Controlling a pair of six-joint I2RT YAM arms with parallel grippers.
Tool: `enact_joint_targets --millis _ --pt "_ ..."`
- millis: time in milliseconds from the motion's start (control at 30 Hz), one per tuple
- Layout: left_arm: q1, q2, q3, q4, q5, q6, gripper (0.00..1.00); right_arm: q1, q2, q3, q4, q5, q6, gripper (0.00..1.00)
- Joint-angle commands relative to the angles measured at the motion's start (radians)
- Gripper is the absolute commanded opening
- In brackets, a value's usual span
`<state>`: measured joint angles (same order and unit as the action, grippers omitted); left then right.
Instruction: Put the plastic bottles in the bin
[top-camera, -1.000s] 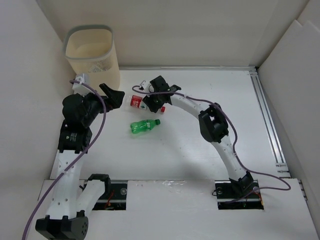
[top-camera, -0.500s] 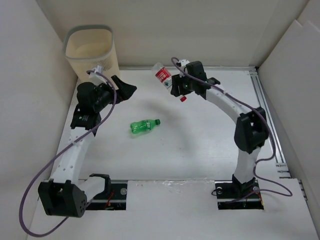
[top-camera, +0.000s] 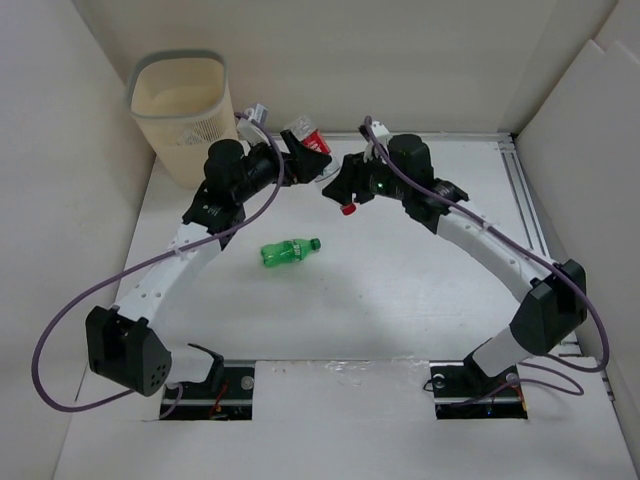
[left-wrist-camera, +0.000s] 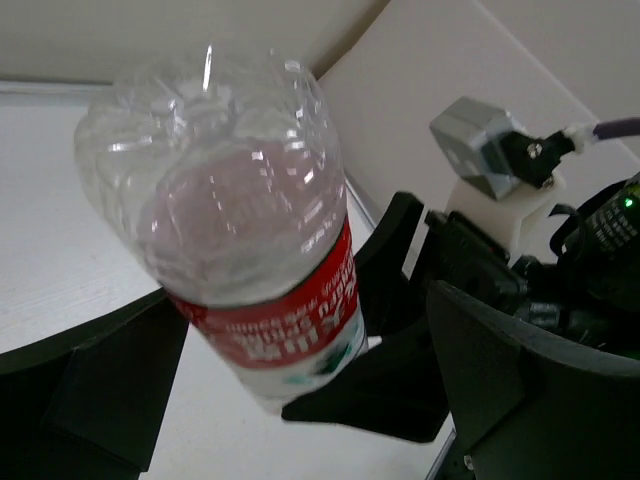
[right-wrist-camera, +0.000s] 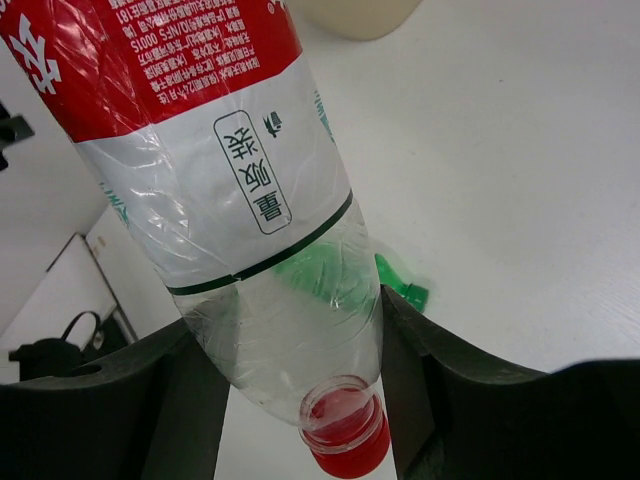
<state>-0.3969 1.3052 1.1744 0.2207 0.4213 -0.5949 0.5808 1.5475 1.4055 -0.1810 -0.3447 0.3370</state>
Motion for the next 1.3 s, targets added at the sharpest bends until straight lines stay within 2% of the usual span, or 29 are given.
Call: enact_joint_targets --millis 0,100,167,200,300,367,433,533,567,600,667,800,900,967,1067,1100,1133,1167,1200,1233,1267 --pt "-0.008 0.017 0.044 0.140 -0.006 -0.034 1.00 0.030 -0.044 -0.020 0.110 -0.108 0.020 0.04" --pt "-0.008 0.017 0.018 0.200 -0.006 -0.052 1.00 0.042 -0.067 -0.031 0.110 -0.131 0.020 0.04" --pt "-0.008 0.028 0.018 0.200 -0.006 -0.043 0.95 0.042 -0.083 -0.031 0.120 -0.100 0.020 0.04" --pt "-0.008 0.040 0.042 0.189 -0.006 -0.033 0.80 0.042 -0.093 -0.031 0.120 -0.100 0.029 0.05" --pt "-0.008 0.061 0.079 0.138 -0.030 -0.017 0.25 0.042 -0.104 -0.040 0.141 -0.143 0.039 0.10" --pt "-0.008 0.071 0.135 0.094 -0.090 0.020 0.00 0.033 -0.127 -0.051 0.150 -0.134 0.039 0.52" --pt "-0.008 0.080 0.213 0.072 -0.133 0.036 0.00 0.024 -0.162 -0.091 0.150 -0.088 0.049 1.00" --pt "0.044 0.132 0.345 -0.015 -0.269 0.078 0.00 -0.009 -0.210 -0.184 0.150 0.033 0.059 1.00" --pt "0.062 0.152 0.449 -0.036 -0.300 0.089 0.00 -0.018 -0.243 -0.209 0.150 0.045 0.059 1.00" --pt "0.084 0.172 0.503 -0.078 -0.359 0.098 0.00 -0.027 -0.259 -0.232 0.150 0.046 0.059 1.00" --pt "0.159 0.250 0.661 -0.109 -0.392 0.098 0.00 -0.039 -0.306 -0.299 0.150 0.046 0.059 1.00" --pt "0.285 0.380 0.873 -0.165 -0.470 0.087 0.00 -0.039 -0.354 -0.379 0.150 0.035 0.036 1.00" --pt "0.340 0.417 0.893 -0.112 -0.562 0.114 0.00 -0.039 -0.383 -0.428 0.150 0.026 0.023 1.00" --pt "0.354 0.440 0.893 -0.055 -0.695 0.159 0.03 -0.039 -0.395 -0.450 0.141 0.026 0.014 1.00" --pt "0.405 0.509 0.933 -0.032 -0.780 0.176 0.03 -0.039 -0.408 -0.479 0.141 0.015 0.005 1.00" --pt "0.405 0.570 0.964 -0.023 -0.802 0.193 0.07 -0.026 -0.408 -0.493 0.141 0.015 0.005 1.00" --pt "0.420 0.612 1.064 -0.036 -0.822 0.204 0.13 -0.010 -0.408 -0.503 0.150 0.015 0.005 1.00" --pt "0.429 0.655 1.114 -0.055 -0.822 0.240 0.24 0.004 -0.396 -0.504 0.150 0.000 0.005 1.00" --pt "0.429 0.669 1.098 -0.020 -0.822 0.241 0.60 0.037 -0.395 -0.504 0.150 0.009 0.005 1.00" --pt "0.441 0.660 1.056 0.009 -0.832 0.230 0.80 0.054 -0.385 -0.504 0.150 0.022 -0.004 1.00" --pt "0.451 0.678 1.065 0.009 -0.842 0.230 0.94 0.071 -0.374 -0.504 0.150 0.041 -0.013 1.00"
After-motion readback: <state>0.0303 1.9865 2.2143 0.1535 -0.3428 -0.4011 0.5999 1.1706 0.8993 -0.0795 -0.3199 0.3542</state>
